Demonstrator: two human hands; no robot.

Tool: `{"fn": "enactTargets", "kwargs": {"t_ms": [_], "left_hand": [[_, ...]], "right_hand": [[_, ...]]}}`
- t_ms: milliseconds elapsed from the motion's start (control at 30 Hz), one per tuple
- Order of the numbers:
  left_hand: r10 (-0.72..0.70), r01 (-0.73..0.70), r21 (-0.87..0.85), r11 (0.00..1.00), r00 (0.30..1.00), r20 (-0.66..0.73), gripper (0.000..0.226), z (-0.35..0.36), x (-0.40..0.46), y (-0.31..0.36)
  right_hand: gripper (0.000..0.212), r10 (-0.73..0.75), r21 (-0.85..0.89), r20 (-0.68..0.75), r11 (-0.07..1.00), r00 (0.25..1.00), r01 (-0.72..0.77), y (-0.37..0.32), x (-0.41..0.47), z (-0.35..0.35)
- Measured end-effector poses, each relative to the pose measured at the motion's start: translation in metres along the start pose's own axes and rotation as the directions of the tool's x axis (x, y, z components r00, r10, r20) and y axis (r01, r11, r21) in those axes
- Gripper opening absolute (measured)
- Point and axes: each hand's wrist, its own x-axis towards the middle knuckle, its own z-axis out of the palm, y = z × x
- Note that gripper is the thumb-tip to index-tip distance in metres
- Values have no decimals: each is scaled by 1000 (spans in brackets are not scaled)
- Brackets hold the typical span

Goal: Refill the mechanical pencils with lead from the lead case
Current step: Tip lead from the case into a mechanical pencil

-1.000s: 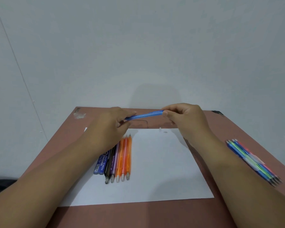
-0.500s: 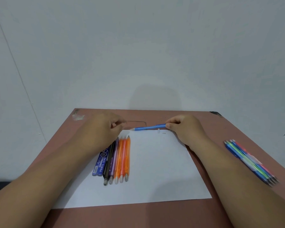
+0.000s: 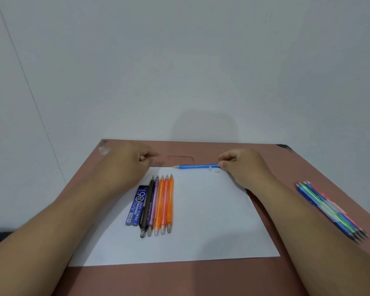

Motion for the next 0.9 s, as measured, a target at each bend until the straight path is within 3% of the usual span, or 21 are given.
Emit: {"fn": "enactTargets", "kwargs": {"t_ms": [167,233,300,367,433,633,900], "left_hand": [[-86,85,-17,996,993,-80,28,-6,9,-27],[-118,116,-21,993,987,-108,28,-10,10,-35],[-151,149,-25,989,979,-134,27,-13,10,-41],[-199,191,-65,979,965,-168,26,-15,10,-47],[-253,231,-128,965,949,-191,24,-15,9,-53],[-281,244,-190,951,938,-203,25,-14,11,-57],[-278,235,-213,948,940,-199,24,-14,10,-54]], "right_hand": [[24,-199,18,-6,980,980,199,-28,-24,-3],[35,-260,-12,134,964,956,264,-49,-37,2],[59,-291,-133,337,927,895,351,-71,-49,10],[86,-262,-188,511,895,819,404,-92,-63,18],[103,-233,-180,600,893,765,413,-105,-76,28],[114,-236,-148,606,905,760,399,-110,-86,50],[113,-289,-127,577,892,764,433,-113,-84,64]]}}
